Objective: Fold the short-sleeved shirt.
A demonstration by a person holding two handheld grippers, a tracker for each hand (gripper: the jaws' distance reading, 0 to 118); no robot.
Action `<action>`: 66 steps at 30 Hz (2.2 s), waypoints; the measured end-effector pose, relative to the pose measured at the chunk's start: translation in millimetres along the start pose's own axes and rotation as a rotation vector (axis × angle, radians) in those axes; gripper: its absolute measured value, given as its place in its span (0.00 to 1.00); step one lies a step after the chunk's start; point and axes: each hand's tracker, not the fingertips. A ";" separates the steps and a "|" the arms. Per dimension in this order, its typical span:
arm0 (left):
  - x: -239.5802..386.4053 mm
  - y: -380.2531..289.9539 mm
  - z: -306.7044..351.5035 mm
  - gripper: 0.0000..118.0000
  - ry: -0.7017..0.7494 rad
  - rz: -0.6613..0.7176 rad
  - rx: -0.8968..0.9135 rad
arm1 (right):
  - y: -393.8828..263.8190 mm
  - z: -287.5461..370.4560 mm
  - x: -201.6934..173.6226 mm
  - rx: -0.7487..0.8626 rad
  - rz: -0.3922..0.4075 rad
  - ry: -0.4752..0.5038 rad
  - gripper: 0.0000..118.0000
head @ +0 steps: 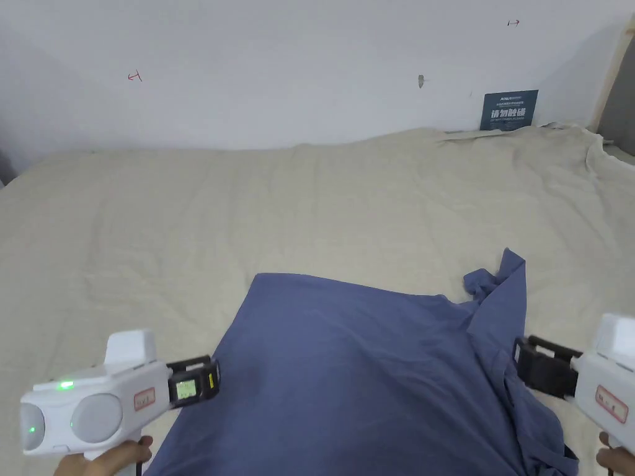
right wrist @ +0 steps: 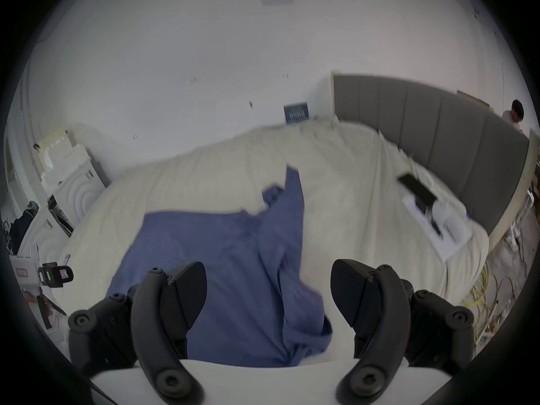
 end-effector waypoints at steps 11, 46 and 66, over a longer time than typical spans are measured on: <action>55.7 41.9 18.4 0.96 -0.034 -0.039 0.331 | 36.6 18.2 -26.8 0.250 0.104 -0.020 0.76; 50.9 156.6 -275.0 0.78 -0.113 -0.092 -0.191 | 59.3 -77.4 -1.0 0.213 0.124 -0.115 0.00; 80.1 147.3 -356.7 0.02 -0.066 -0.187 -0.356 | 44.9 -123.0 26.9 0.073 0.091 -0.176 0.00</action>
